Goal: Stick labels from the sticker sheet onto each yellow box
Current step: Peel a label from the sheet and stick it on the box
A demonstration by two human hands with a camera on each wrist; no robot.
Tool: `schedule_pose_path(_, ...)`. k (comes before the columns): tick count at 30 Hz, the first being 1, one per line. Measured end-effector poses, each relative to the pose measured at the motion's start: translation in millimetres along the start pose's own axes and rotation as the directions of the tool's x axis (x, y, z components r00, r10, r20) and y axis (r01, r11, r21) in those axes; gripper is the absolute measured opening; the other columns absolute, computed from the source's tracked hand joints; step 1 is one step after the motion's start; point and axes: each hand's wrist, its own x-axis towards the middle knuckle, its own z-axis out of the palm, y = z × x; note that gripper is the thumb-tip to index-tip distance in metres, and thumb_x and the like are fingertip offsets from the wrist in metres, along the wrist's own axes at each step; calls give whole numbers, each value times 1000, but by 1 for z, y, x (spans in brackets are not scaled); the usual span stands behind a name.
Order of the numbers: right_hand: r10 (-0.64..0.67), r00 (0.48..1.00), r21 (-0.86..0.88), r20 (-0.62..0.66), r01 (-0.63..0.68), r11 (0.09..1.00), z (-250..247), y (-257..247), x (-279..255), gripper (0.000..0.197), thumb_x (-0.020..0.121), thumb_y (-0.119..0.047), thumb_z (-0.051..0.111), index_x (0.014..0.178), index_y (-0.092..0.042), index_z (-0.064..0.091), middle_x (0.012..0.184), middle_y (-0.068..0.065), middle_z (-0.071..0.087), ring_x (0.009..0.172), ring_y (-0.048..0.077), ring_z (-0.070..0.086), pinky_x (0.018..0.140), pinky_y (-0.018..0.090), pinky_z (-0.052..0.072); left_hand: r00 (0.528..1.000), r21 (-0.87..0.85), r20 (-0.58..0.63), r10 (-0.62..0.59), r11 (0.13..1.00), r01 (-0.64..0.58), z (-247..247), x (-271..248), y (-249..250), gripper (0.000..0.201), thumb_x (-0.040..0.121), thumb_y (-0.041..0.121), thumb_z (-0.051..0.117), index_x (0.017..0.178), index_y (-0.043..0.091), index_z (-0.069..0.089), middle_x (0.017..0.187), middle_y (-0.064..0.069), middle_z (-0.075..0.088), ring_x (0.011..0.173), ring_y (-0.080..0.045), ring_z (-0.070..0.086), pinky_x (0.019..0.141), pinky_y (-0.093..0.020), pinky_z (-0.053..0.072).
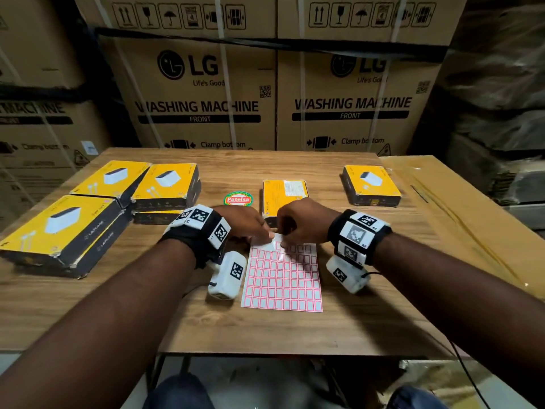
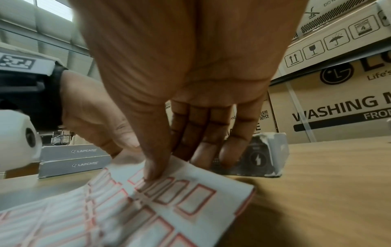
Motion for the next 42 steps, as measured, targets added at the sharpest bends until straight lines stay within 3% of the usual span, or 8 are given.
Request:
schedule_pose_path(5, -13, 994, 76, -107, 21, 997, 3, -1, 0, 21, 76, -28, 78, 92, -18, 69, 91, -3, 69, 85, 15, 62, 71, 27, 50, 998, 86, -50, -45, 995, 49, 0, -1, 1, 25, 93, 36, 60, 77, 18, 69, 69, 4, 64, 59, -11, 55, 57, -21, 40)
schedule_pose_path(7, -22, 994, 94, -104, 32, 995, 3, -3, -2, 24, 78, -32, 77, 97, -18, 73, 95, -2, 70, 88, 14, 63, 76, 29, 52, 996, 121, -63, -70, 990, 77, 0, 0, 1, 23, 94, 32, 58, 84, 13, 66, 74, -1, 61, 65, -16, 52, 63, -25, 40)
schedule_pose_path(16, -22, 987, 98, -159, 38, 995, 6, -10, -4, 18, 76, -21, 77, 94, -21, 76, 96, -2, 71, 86, 11, 62, 77, 28, 52, 994, -158, 27, -110, 981, 113, 4, -3, 3, 19, 96, 15, 52, 89, 3, 65, 78, -11, 66, 66, -25, 62, 63, -27, 50)
schedule_pose_path(21, -38, 987, 50, -156, 46, 998, 4, -15, -9, 9, 75, -15, 74, 82, -22, 74, 91, -3, 67, 85, 15, 60, 71, 32, 52, 996, -63, -25, -82, 995, 80, 5, -1, 9, 18, 93, 15, 55, 80, 7, 66, 71, -3, 64, 54, -12, 60, 54, -21, 47)
schedule_pose_path(25, -43, 992, 49, -121, 50, 998, 5, -12, -9, 7, 75, -19, 75, 81, -22, 74, 86, -4, 69, 80, 12, 60, 65, 25, 46, 999, 193, -23, -23, 981, 27, 6, 2, 12, 15, 94, 19, 55, 83, 11, 63, 82, -1, 61, 72, -14, 53, 69, -26, 42)
schedule_pose_path(31, -54, 998, 114, -30, 57, 992, 2, -8, -12, 7, 82, -24, 75, 87, -20, 74, 89, -5, 69, 81, 7, 58, 70, 19, 40, 999, 237, -25, -21, 971, 27, 7, 4, 4, 27, 90, 31, 61, 103, 9, 73, 105, -10, 71, 94, -26, 63, 91, -41, 50)
schedule_pose_path(37, -37, 999, 124, -11, 38, 992, 4, -7, -13, 14, 84, -28, 73, 91, -17, 68, 90, -4, 67, 83, 12, 58, 70, 25, 43, 1000, 246, -25, -14, 969, 20, 9, 6, 6, 26, 89, 29, 63, 101, 8, 73, 101, -10, 70, 83, -18, 56, 79, -32, 44)
schedule_pose_path(42, -16, 1000, 144, -16, 18, 989, 4, -6, -14, 15, 84, -28, 72, 92, -16, 68, 82, -9, 61, 77, 9, 56, 61, 18, 39, 1000, 231, -22, -13, 973, 18, 10, 10, 2, 26, 87, 33, 65, 98, 12, 74, 101, -10, 72, 84, -18, 59, 87, -40, 51)
